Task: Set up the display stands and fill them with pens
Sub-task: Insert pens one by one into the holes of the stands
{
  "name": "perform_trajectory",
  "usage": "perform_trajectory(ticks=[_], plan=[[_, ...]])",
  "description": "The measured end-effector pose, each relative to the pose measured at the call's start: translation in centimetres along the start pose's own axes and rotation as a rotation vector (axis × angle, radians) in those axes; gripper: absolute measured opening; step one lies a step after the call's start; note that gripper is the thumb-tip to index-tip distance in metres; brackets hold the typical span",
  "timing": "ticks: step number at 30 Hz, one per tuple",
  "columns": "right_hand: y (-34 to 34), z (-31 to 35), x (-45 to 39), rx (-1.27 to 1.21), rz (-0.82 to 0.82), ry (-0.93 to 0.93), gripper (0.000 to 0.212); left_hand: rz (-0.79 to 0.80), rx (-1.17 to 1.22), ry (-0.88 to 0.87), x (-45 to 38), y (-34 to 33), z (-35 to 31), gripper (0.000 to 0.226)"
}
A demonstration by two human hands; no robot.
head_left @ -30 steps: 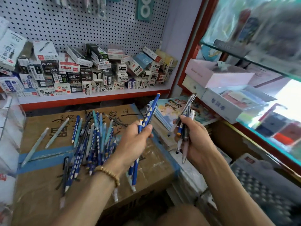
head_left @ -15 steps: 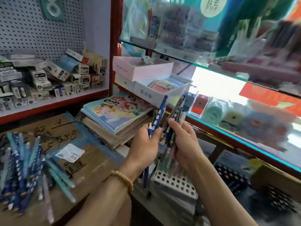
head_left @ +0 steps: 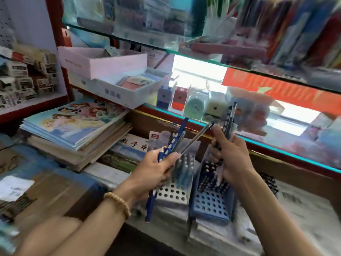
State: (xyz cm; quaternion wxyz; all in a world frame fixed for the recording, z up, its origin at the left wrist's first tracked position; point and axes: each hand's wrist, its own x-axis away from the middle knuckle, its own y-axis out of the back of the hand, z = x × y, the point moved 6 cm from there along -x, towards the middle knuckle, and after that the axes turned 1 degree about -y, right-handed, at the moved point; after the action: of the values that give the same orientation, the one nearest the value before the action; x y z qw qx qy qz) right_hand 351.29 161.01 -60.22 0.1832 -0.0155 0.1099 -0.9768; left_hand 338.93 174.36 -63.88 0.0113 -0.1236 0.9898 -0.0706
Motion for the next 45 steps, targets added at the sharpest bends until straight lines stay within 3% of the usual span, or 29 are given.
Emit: perform_trajectory(ticks=[5,12,16,20,24,31,37,45], plan=[[3.2,0.9,0.4,0.184,-0.035,0.024,0.019,0.130,-0.082,0.035,-1.1,-2.5,1.5,0.020],[8.7,0.8,1.7,0.144,-0.143,0.059,0.024,0.144,-0.175,0.064,-2.3,-5.9,3.7,0.018],[14.3,2.2,3.1,0.096,-0.344,0.136,0.027,0.158,-0.222,0.086,-3.6,-8.4,4.7,0.019],[19.8,2.1,4.7,0.305,-0.586,0.172,0.030,0.250,-0.199,0.125,-4.2,-11.1,5.6,0.021],[23.1,2.2,5.7,0.518,-0.727,0.193,0.031,0.266,-0.214,0.109,-4.7,-13.3,5.9,0.021],[23.4,0.1,5.8,0.853,-0.662,0.165,0.025,0.315,-0.184,0.115,-4.6,-15.9,7.0,0.022],[24.2,-1.7,5.9,0.883,-0.650,0.089,0.034,0.324,-0.183,0.116,-4.6,-16.4,7.8,0.018],[24.5,-2.1,5.1,0.977,-0.635,0.080,0.023,0.319,-0.188,0.124,-4.4,-15.9,7.8,0.024]])
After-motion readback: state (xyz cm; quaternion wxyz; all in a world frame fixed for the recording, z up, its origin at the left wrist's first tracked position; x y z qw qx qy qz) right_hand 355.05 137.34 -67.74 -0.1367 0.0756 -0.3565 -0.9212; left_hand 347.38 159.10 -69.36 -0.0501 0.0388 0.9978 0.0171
